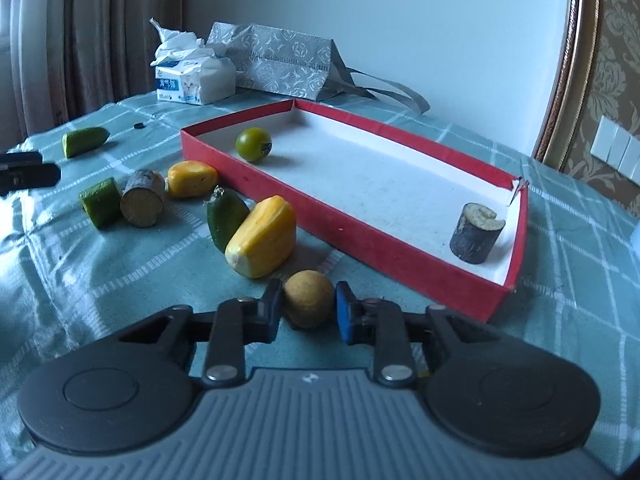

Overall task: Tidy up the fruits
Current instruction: 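Grasp the brown round fruit with the right tool while the left tool approaches the cucumber chunk, then grasp the cucumber chunk with the left tool while the right tool lifts the brown fruit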

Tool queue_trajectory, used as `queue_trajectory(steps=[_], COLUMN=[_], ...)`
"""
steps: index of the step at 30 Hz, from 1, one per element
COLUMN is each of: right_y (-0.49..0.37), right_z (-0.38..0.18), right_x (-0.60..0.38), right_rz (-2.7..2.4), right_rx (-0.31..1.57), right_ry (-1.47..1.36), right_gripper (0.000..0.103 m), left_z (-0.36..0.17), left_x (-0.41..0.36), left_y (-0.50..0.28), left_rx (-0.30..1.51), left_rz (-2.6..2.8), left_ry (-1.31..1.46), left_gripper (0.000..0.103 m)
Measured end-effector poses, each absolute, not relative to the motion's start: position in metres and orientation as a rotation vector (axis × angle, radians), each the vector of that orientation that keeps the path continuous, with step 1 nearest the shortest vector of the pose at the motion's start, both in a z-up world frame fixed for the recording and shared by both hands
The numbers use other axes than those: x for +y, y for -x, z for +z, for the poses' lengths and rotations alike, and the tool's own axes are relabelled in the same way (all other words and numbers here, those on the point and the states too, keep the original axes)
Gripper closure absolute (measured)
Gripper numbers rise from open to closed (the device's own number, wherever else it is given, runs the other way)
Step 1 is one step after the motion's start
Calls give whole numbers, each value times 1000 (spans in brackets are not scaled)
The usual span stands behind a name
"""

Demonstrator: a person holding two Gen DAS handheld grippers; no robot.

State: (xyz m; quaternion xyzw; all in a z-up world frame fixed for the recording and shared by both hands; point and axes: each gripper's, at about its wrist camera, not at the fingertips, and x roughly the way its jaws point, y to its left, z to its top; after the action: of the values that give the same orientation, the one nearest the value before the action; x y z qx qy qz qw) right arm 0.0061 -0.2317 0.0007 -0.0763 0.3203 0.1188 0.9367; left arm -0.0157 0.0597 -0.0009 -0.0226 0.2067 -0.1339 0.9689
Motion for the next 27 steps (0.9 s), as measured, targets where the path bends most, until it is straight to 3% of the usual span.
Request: queue_trajectory(steps=[11, 19, 20, 23, 27], right_y=[14, 17, 18, 19, 19], right_z=[20, 22, 22, 23, 25], right_x=[-249, -260, -259, -259, -261], right_rz=[182, 159, 162, 163, 158], right_rx=[554, 531, 528, 520, 510], right_ry=[52, 17, 16, 14, 2], right_gripper=[77, 77, 77, 77, 77], left_z=[-2, -11, -12, -14, -14], left_x=[23, 14, 16, 15, 11], left_y=[7, -23, -26, -32, -31], left_rx=[468, 603, 608, 631, 632], left_rz=[-387, -355, -351, -341, -361], left_ry=[-101, -87, -73, -73, -93], left_gripper=[24, 24, 26, 49, 61])
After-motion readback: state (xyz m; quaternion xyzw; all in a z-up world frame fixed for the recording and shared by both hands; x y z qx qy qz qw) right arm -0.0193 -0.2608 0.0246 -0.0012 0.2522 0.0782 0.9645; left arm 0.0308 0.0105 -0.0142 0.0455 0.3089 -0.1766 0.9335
